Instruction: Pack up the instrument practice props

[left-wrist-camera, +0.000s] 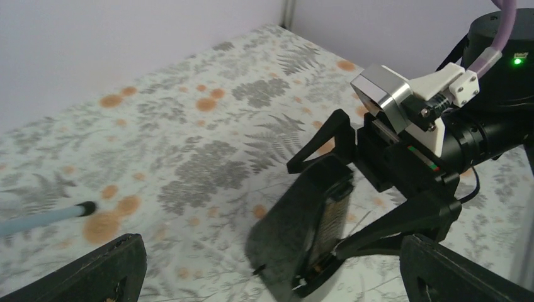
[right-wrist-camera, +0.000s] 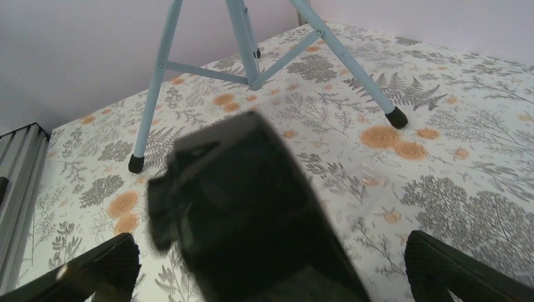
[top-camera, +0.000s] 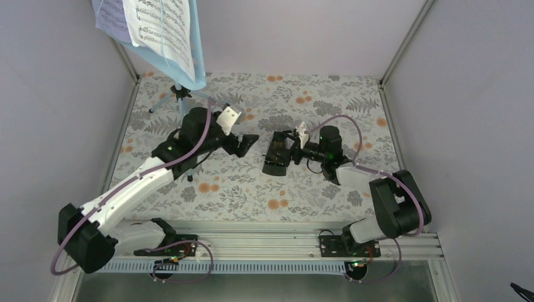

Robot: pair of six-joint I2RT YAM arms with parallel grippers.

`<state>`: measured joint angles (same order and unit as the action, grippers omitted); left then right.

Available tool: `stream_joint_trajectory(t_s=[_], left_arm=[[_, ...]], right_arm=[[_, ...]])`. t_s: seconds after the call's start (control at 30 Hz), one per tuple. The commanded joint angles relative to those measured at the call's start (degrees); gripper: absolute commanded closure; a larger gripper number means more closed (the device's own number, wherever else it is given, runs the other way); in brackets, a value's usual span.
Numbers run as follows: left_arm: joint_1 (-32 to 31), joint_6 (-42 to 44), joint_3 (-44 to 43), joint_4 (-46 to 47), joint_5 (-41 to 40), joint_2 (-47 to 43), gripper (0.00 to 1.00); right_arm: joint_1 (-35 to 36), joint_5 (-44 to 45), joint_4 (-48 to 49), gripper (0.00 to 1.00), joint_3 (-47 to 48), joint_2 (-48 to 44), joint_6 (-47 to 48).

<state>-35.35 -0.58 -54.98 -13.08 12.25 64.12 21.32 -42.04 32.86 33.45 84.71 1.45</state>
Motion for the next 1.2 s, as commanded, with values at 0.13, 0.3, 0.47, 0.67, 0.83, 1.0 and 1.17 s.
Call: stream_joint_trajectory(t_s=[0.13,0.3,0.47,0.67,0.83,1.0,1.17], left_arm=[[-4.74,-8.39,-9.97,-1.09,4.76,10.64,0.0],[-5.82,-12.19,-15.4,-3.25,1.72,17.04,0.0],[-8.91,-16.52,-18.87,-7.68,-5.33,22.75,0.0],[-11.41,-18.96,-21.25,-8.34,-9.89,27.63,0.0],[-12.5,-19.0,-25.76,-10.38,-13.15,33.33,0.0],[-13.21,-17.69,-28.71,-11.3,-16.39,36.94,0.04],[-13.6,-16.09,-29.21,-12.5,-17.99,37.98,0.2]], right_arm=[[-2.23,6.64,3.73,0.0,-9.7,-13.46,-6.7],[-4.78,12.91,-1.65,0.0,-13.79,-21.91,-14.6],[-5.45,29.8,-11.0,0.0,-16.65,-33.01,-22.18],[-5.59,41.29,-22.8,0.0,-16.27,-43.07,-25.91],[-5.58,42.72,-25.98,0.0,-16.78,-47.75,-26.67],[-5.59,40.11,-25.88,0.0,-16.96,-47.17,-25.59],[-5.58,40.24,-27.27,0.0,-15.72,-45.09,-25.33]])
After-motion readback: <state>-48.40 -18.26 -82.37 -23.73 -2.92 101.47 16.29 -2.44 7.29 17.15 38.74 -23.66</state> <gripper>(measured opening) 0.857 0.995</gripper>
